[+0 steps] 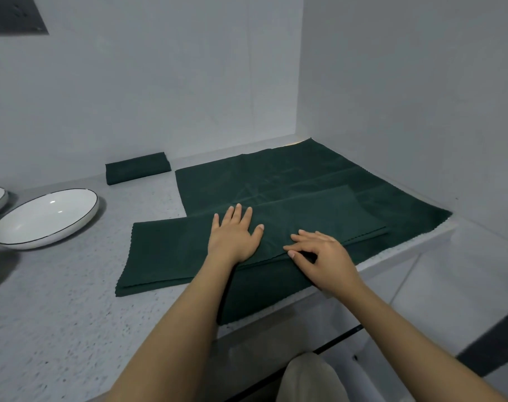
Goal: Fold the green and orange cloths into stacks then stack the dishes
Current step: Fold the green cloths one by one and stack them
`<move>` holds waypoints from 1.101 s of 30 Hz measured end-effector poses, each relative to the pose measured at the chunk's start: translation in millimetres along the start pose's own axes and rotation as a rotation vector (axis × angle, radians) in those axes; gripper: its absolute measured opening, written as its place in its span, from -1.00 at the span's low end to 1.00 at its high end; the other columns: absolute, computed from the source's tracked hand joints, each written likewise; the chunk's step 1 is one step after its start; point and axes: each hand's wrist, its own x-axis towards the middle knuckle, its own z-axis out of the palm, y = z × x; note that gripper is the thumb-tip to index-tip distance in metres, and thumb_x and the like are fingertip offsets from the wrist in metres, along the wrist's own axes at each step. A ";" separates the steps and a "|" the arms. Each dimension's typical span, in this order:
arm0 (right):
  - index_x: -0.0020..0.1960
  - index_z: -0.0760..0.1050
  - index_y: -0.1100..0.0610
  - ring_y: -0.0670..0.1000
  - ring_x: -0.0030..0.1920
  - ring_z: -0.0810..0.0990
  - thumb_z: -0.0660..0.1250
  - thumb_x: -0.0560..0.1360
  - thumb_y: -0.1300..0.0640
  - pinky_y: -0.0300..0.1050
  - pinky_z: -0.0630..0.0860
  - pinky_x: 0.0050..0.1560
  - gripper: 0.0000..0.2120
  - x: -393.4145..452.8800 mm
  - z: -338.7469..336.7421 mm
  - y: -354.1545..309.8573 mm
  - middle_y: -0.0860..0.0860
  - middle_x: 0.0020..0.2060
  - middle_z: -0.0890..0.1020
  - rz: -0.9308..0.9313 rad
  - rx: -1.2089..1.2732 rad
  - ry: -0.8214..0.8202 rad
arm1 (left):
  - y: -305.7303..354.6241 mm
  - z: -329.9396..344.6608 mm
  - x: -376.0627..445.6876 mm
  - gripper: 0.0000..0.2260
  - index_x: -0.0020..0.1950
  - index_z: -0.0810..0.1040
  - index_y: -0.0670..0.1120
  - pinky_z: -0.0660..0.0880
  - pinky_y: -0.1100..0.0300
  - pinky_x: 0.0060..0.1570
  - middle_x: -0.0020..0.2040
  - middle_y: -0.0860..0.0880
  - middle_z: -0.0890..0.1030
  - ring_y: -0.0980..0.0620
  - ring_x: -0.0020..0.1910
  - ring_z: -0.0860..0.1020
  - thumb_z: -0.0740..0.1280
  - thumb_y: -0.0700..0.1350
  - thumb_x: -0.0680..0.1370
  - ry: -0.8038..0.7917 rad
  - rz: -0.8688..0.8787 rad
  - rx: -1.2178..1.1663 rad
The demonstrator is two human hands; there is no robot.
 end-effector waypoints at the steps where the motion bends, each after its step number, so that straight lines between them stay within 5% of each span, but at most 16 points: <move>1: 0.08 0.64 -0.04 -0.12 0.33 0.42 0.35 0.51 0.05 -0.13 0.19 0.44 -0.83 0.7 -0.7 -0.8 -0.06 0.20 0.59 -0.004 -0.004 0.004 | -0.1 -2.2 0.3 -0.44 0.57 -0.09 0.03 -0.22 -0.05 0.50 0.58 -0.01 -0.11 0.03 0.55 -0.15 -0.12 0.21 0.62 0.002 0.000 0.008; 12: 0.00 0.67 -0.01 -0.15 0.24 0.46 0.30 0.44 0.03 -0.16 0.24 0.37 -0.79 -1.6 -0.6 -2.2 -0.06 0.12 0.63 0.005 0.030 0.002 | -1.9 3.0 0.9 -0.44 0.57 -0.12 0.03 -0.22 -0.07 0.49 0.58 -0.01 -0.13 0.03 0.55 -0.16 -0.15 0.23 0.62 -0.012 0.009 0.027; 17: -0.22 0.66 0.10 0.02 -0.06 0.59 0.08 0.44 -0.12 -0.11 0.39 0.24 -0.55 28.1 -8.0 -15.7 -0.01 -0.20 0.70 0.073 -0.091 -0.025 | -1.7 3.7 0.9 -0.43 0.57 -0.13 0.03 -0.21 -0.08 0.49 0.58 -0.01 -0.13 0.03 0.55 -0.16 -0.15 0.23 0.62 -0.007 0.019 0.029; 20: 0.11 0.60 0.09 0.04 0.16 0.52 0.11 0.58 0.04 -0.03 0.42 0.22 -0.68 67.9 0.0 -26.6 0.01 0.09 0.64 0.098 -0.131 -0.085 | -2.3 5.1 -0.1 -0.43 0.57 -0.13 0.02 -0.21 -0.07 0.49 0.58 -0.01 -0.14 0.04 0.55 -0.16 -0.15 0.23 0.62 -0.004 0.015 0.034; 23: 0.44 0.30 0.12 0.07 0.46 0.22 0.02 0.64 0.09 -0.04 0.14 0.46 -0.60 107.6 17.2 -37.9 0.07 0.44 0.32 0.098 -0.200 -0.238 | -2.9 5.3 0.1 -0.44 0.57 -0.13 0.02 -0.21 -0.07 0.49 0.58 -0.02 -0.14 0.05 0.54 -0.17 -0.15 0.21 0.62 0.001 0.020 0.035; 27: 0.54 0.03 0.09 0.04 0.53 -0.04 -0.12 0.66 0.03 0.00 -0.13 0.50 -0.53 120.4 37.3 -25.6 0.03 0.54 0.04 0.158 -0.365 -0.401 | -5.3 5.7 0.2 -0.45 0.57 -0.13 0.02 -0.20 -0.06 0.50 0.58 -0.01 -0.14 0.06 0.54 -0.17 -0.14 0.19 0.63 0.010 0.020 0.041; 33: 0.55 -0.14 0.03 0.01 0.53 -0.15 -0.21 0.64 -0.06 0.03 -0.21 0.51 -0.49 114.1 25.1 3.0 -0.03 0.54 -0.09 0.298 -0.484 -0.367 | -3.3 0.5 5.5 -0.45 0.57 -0.14 0.04 -0.21 -0.04 0.50 0.57 0.00 -0.15 0.06 0.54 -0.18 -0.14 0.19 0.63 0.003 0.010 0.035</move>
